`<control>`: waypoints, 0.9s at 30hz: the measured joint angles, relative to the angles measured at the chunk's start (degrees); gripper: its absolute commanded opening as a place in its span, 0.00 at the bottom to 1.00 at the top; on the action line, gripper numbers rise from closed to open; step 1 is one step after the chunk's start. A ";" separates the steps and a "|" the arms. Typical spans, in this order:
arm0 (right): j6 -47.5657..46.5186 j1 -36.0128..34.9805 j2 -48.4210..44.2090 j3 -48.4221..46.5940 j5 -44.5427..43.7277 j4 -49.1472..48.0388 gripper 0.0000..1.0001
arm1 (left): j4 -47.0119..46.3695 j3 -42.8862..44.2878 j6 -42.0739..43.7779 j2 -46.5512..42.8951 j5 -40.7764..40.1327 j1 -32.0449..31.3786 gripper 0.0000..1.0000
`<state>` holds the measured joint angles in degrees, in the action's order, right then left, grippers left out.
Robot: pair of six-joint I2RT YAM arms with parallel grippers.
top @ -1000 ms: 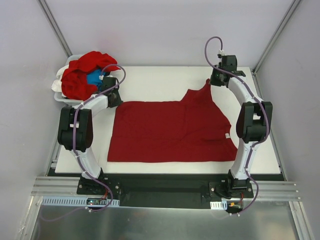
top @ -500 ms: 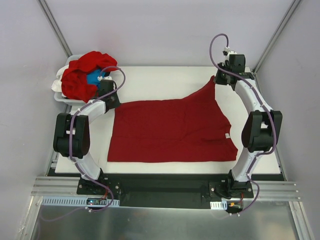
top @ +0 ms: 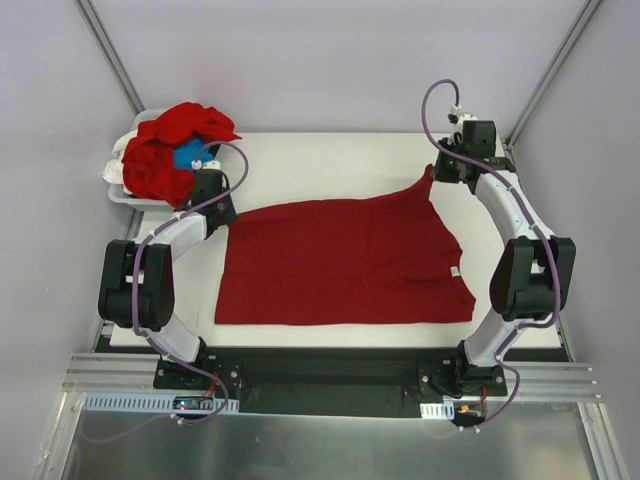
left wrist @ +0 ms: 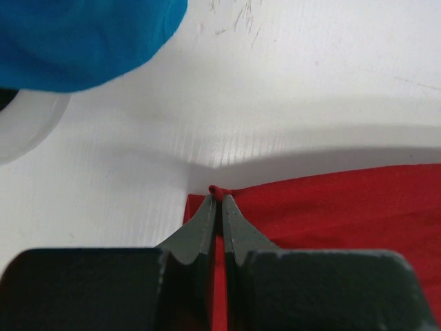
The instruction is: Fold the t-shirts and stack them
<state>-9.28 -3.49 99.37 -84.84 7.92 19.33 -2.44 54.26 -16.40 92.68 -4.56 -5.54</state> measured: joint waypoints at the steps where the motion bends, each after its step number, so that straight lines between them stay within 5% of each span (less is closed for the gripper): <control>1: -0.09 0.00 -0.70 0.42 0.02 0.07 0.01 | -0.46 -0.66 0.20 -0.55 0.02 0.00 0.00; 17: -0.66 0.00 -6.54 5.44 1.05 1.97 0.01 | -1.49 -5.27 0.74 -5.05 3.74 -0.04 0.00; 27: -0.59 0.00 11.72 -11.39 3.15 4.50 0.01 | 4.63 9.49 -3.87 6.95 0.81 -0.17 0.00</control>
<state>-9.87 -3.49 111.09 -96.23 11.07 23.83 2.20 63.75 -20.27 99.63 -3.75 -5.72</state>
